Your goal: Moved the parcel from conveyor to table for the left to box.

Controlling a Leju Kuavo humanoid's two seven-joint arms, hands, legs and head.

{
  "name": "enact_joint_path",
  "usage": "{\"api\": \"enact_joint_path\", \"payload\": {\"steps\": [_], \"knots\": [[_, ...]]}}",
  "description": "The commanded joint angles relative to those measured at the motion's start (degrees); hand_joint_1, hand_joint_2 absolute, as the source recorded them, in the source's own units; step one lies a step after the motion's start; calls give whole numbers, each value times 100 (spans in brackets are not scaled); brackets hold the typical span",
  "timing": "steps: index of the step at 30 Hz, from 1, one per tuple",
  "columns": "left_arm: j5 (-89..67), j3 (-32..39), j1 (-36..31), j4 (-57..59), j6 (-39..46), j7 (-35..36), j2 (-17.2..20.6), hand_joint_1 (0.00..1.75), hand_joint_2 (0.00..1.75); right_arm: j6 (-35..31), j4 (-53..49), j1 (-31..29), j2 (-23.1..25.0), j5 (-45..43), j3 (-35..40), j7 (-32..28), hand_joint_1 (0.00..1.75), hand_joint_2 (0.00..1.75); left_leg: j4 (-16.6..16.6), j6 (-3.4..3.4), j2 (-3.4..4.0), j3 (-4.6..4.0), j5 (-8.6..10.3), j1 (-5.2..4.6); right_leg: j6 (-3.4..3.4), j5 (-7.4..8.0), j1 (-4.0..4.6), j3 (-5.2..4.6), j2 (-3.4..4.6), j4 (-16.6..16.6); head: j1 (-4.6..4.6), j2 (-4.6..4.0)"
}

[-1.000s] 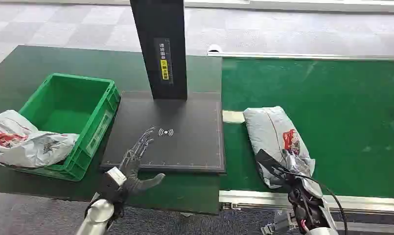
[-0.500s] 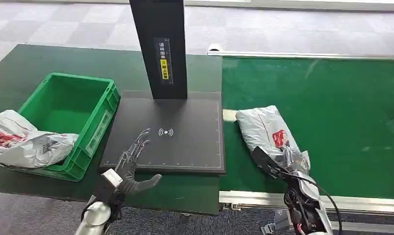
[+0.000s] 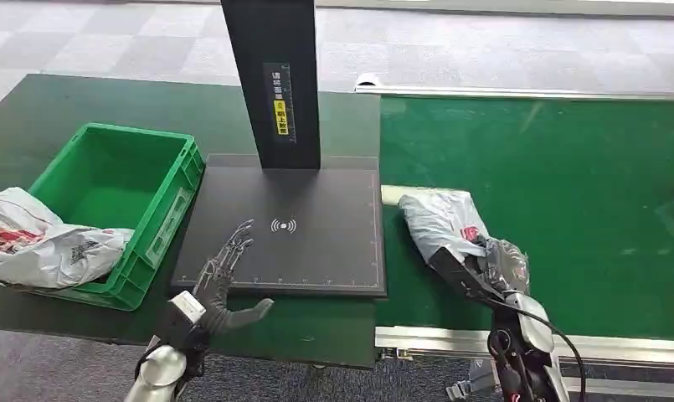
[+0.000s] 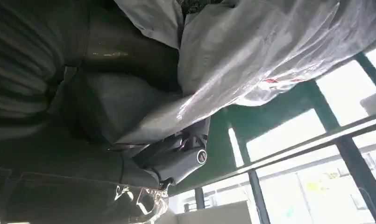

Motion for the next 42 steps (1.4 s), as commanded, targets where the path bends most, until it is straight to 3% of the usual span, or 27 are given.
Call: {"api": "enact_joint_path", "payload": {"steps": [1, 4, 6, 7, 12, 21, 24, 25, 26, 28, 29, 32, 33, 34, 35, 42], "knots": [[-42, 38, -11, 103, -28, -33, 64, 0, 175, -396, -519, 111, 259, -568, -161, -528, 175, 175, -6, -7, 12, 5, 0, 0, -12, 1, 2, 0, 3, -2, 0, 0], [-17, -3, -34, 120, -36, -39, 47, 0, 175, -310, -888, 202, 504, -1970, -436, -1207, 175, 175, -13, -10, 15, 10, 1, -2, -18, 1, 0, 2, 2, -5, -2, 0], [2, -36, -80, 185, -21, -47, 32, 0, 175, 111, -1122, 263, 665, -3185, -653, -1546, 175, 175, -4, -6, 8, 0, 1, -1, -10, 0, 0, -5, 0, 0, 0, 0], [14, -75, -141, 278, 0, -69, 28, 0, 175, 496, -1241, 303, 753, -4228, -868, -1763, 175, 175, -11, -9, 11, 6, 2, -2, -16, 0, -1, -1, -2, -4, 0, 0], [127, -200, -232, 528, 119, -197, 48, 0, 175, 1274, -1606, 480, 771, -6963, -1043, -1897, 175, 175, -17, -10, 2, 11, 6, -5, -18, -1, -2, 5, -15, -9, 0, 0], [138, -204, -221, 541, 131, -211, 50, 0, 175, 1251, -1667, 509, 749, -7014, -995, -1879, 175, 175, -18, -10, 10, 12, 5, -4, -19, 1, -1, 3, -8, -10, 0, 0], [177, -221, -190, 543, 179, -237, 58, 0, 175, 1423, -1756, 540, 824, -8346, -1083, -1782, 175, 175, -8, -7, 10, 5, 1, -1, -12, 0, 1, -3, -3, -5, 0, 0], [196, -218, -166, 554, 212, -251, 49, 0, 175, 1535, -1813, 537, 970, -9370, -1306, -1468, 175, 175, -19, -10, 12, 13, 3, -3, -18, 0, 0, 4, -5, -12, 0, 0], [217, -227, -135, 553, 258, -271, 48, 0, 175, 1290, -1923, 554, 1052, -10016, -1442, -1526, 175, 175, -10, -7, 9, 5, 1, -2, -13, -1, 0, -3, -4, -5, 0, 0], [239, -251, -109, 533, 304, -271, 52, 0, 175, 985, -2114, 643, 943, -10173, -1286, -1688, 175, 175, -16, -8, 11, 11, 2, -5, -15, -1, -2, 2, -4, -8, 0, 0], [278, -265, -106, 492, 395, -271, 50, 0, 175, 612, -2346, 718, 860, -10151, -1167, -2071, 175, 175, -9, -5, 8, 4, 1, -3, -10, -2, -1, -3, -4, -5, 2, 0], [365, -277, -156, 413, 472, -271, 45, 0, 175, -478, -2970, 854, 771, -9128, -972, -3170, 175, 175, -12, -7, 10, 6, 0, -6, -15, -3, -4, -3, -5, -5, 0, 0], [381, -288, -177, 409, 473, -267, 48, 0, 175, -633, -3102, 872, 780, -9020, -954, -3261, 175, 175, -6, -6, 7, -3, 0, -4, -12, -3, -3, -10, -6, -1, 0, 0], [411, -305, -216, 406, 485, -255, 55, 0, 175, -1000, -3803, 901, 1061, -7915, -1220, -3298, 175, 175, -12, -9, 6, 3, 0, -7, -18, -5, -4, -5, -10, -3, 0, 0], [433, -316, -238, 407, 501, -242, 61, 0, 175, -1111, -4079, 922, 1188, -7578, -1256, -3298, 175, 175, 0, -6, 3, -14, 0, -9, -11, -5, -7, -22, -8, 9, 0, 0], [499, -321, -249, 422, 637, -271, 78, 0, 175, -1522, -4334, 990, 1295, -7441, -1197, -3298, 175, 175, -12, -11, 9, 5, 3, -3, -18, -1, 0, -7, -5, -5, 0, 0]]}}
